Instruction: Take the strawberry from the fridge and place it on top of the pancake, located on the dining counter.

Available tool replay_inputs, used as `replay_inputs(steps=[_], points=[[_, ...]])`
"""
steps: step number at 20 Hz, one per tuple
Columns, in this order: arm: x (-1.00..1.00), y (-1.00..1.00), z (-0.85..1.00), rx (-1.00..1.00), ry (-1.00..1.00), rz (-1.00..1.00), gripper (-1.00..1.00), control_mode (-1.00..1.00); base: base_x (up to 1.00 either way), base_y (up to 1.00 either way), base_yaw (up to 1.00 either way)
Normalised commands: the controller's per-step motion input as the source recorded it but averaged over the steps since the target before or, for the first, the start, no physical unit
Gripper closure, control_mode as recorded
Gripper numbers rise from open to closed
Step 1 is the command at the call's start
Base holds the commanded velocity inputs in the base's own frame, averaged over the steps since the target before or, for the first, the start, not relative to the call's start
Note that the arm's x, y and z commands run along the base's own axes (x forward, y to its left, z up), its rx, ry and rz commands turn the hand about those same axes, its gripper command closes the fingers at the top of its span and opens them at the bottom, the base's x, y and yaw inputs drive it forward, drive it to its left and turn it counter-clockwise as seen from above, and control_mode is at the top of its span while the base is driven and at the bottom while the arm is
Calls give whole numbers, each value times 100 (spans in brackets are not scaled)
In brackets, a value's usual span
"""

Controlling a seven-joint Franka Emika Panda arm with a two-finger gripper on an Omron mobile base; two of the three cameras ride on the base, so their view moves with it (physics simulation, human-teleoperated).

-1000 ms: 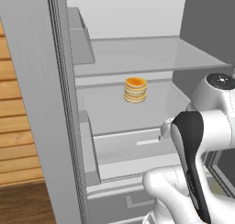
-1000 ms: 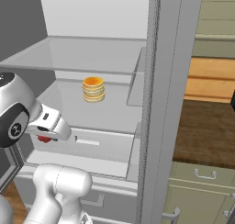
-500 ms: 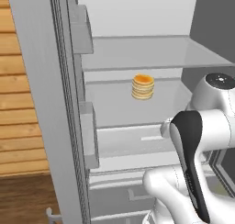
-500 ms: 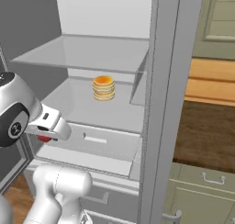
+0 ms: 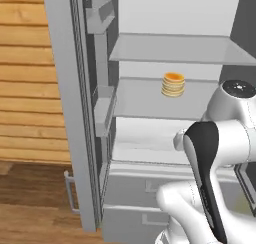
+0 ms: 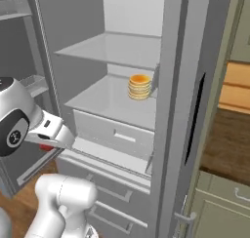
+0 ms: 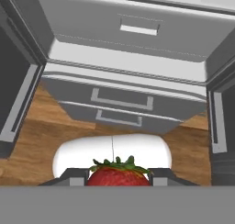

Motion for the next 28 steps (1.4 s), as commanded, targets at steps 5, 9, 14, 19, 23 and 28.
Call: replay_inputs(steps=[5,9,14,19,23,28], points=[[0,0,0,0,0,0,100,100,-66,-38,47],[0,0,0,0,0,0,100,100,-88,-8,53],[0,0,0,0,0,0,100,100,-80,26,66],[0,0,0,0,0,0,100,100,-96,25,67],[0,0,0,0,0,0,100,100,-93,48,68],[0,0,0,0,0,0,100,100,-93,80,54]])
